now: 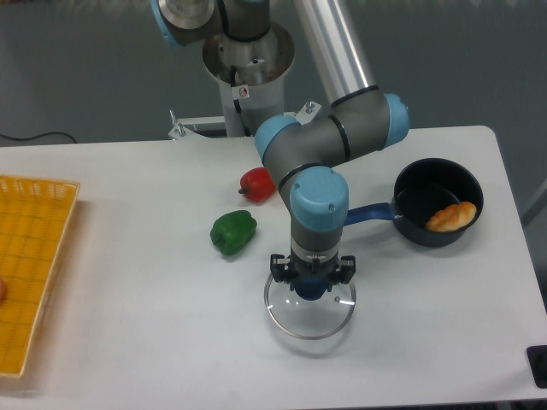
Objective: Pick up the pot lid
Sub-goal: 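Lift the glass lid by its knob up off the table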
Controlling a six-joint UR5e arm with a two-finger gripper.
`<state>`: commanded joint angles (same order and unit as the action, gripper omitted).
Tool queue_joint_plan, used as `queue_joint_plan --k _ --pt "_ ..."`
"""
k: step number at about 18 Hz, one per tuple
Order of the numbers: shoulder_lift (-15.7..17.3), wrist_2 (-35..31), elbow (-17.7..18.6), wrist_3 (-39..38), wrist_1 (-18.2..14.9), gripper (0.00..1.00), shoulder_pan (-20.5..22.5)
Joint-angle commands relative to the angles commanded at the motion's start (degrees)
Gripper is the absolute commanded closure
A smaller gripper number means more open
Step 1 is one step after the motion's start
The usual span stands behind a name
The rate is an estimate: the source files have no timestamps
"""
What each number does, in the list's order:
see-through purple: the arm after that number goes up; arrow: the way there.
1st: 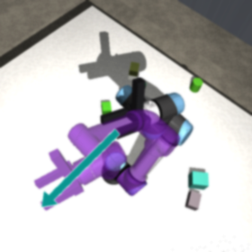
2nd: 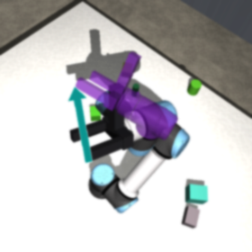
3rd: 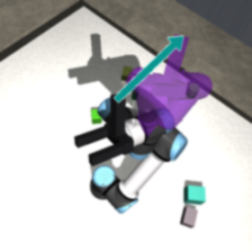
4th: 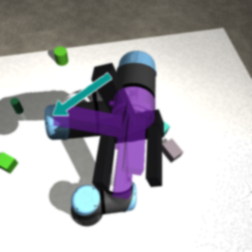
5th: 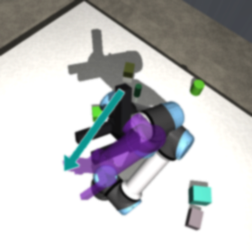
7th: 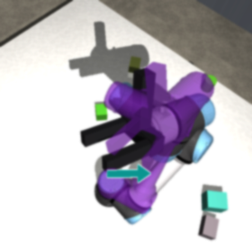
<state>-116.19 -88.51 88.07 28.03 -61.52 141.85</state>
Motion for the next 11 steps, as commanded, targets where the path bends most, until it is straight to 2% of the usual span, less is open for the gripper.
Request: queue_joint_plan --k 6,11 --pt "1.93 -0.44 -0.26 4.83 -3.34 0.43 2.02" --pt "2.38 -0.44 -0.35 5.45 -3.52 0.43 3.25"
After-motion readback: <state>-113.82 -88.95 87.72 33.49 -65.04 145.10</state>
